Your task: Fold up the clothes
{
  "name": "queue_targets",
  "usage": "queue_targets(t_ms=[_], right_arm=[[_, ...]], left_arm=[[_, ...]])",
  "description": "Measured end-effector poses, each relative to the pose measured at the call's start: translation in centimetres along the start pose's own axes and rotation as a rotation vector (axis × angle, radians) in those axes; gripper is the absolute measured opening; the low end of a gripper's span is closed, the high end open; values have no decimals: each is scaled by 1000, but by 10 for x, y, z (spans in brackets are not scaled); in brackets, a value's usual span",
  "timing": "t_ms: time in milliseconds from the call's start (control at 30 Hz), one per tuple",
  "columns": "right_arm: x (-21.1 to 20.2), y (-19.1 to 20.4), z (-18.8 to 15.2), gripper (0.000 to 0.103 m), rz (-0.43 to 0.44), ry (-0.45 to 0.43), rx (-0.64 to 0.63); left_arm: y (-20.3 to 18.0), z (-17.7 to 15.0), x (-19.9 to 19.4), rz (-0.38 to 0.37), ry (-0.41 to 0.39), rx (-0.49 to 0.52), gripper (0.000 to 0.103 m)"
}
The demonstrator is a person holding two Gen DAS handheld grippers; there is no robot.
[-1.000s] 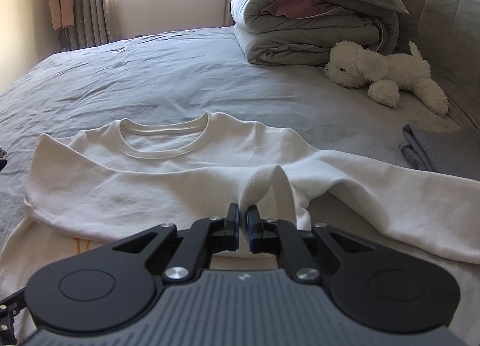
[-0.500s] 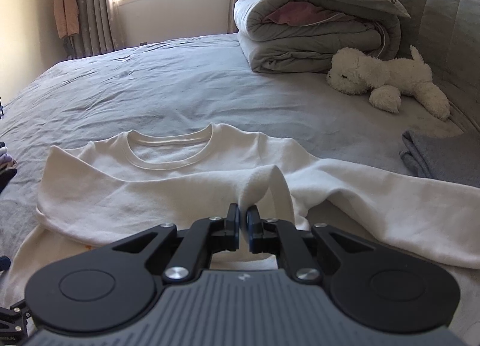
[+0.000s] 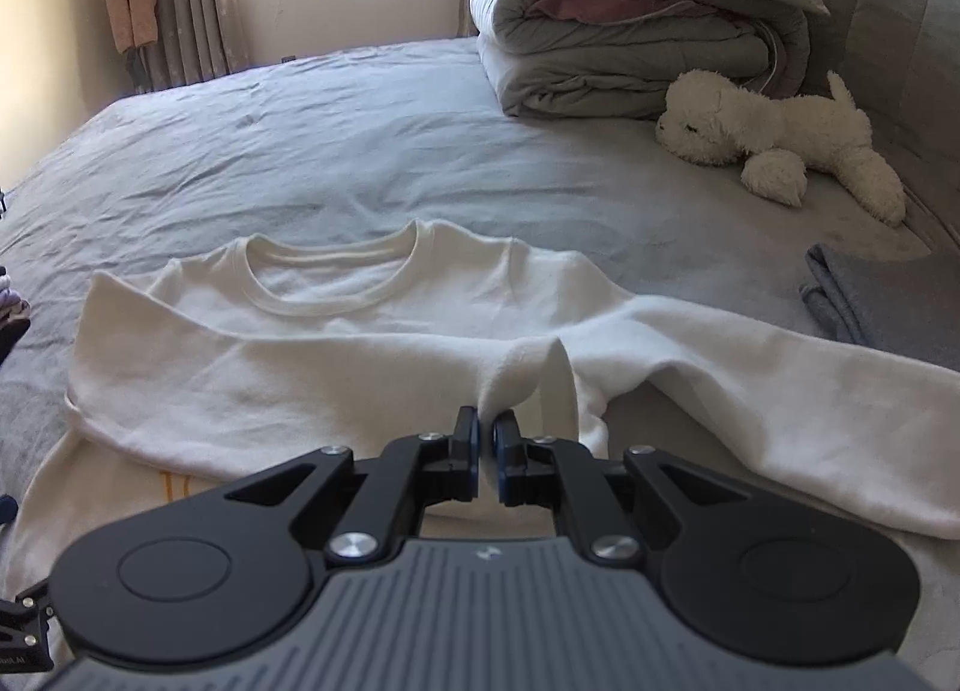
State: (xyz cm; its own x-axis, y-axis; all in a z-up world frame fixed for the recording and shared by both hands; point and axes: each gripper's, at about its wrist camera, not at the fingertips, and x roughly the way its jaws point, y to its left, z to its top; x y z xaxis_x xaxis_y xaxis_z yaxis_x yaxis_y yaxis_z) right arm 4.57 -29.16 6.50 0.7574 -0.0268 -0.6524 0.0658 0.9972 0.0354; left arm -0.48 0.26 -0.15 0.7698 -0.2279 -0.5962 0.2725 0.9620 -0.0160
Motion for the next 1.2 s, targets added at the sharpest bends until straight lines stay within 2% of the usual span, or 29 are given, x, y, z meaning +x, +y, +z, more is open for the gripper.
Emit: queue_targets(t_ms=[567, 733, 833, 867, 933, 1033, 1100, 1200], right_arm=[[2, -33, 10, 9, -54, 6, 56], [16, -38, 7, 22, -3, 79, 48], [26, -30, 2, 22, 12, 121, 10], [27, -27, 2, 16, 8, 116, -10], [20, -24, 5, 8, 4, 68, -30], [-2, -23, 14, 7, 7, -55, -32], [-12, -22, 18, 7, 1, -110, -25], [-20, -26, 25, 7, 7, -164, 22]], left_arm=[[0, 3, 5, -6, 10, 2, 103], [2, 4, 4, -15, 11, -4, 103], [5, 8, 4, -31, 33, 4, 103], [7, 12, 5, -38, 48, 10, 103], [11, 20, 2, -5, 27, 2, 103], [16, 33, -1, 51, -28, 18, 103], [16, 42, 6, 57, -52, 44, 103], [9, 48, 26, 35, -10, 119, 103]])
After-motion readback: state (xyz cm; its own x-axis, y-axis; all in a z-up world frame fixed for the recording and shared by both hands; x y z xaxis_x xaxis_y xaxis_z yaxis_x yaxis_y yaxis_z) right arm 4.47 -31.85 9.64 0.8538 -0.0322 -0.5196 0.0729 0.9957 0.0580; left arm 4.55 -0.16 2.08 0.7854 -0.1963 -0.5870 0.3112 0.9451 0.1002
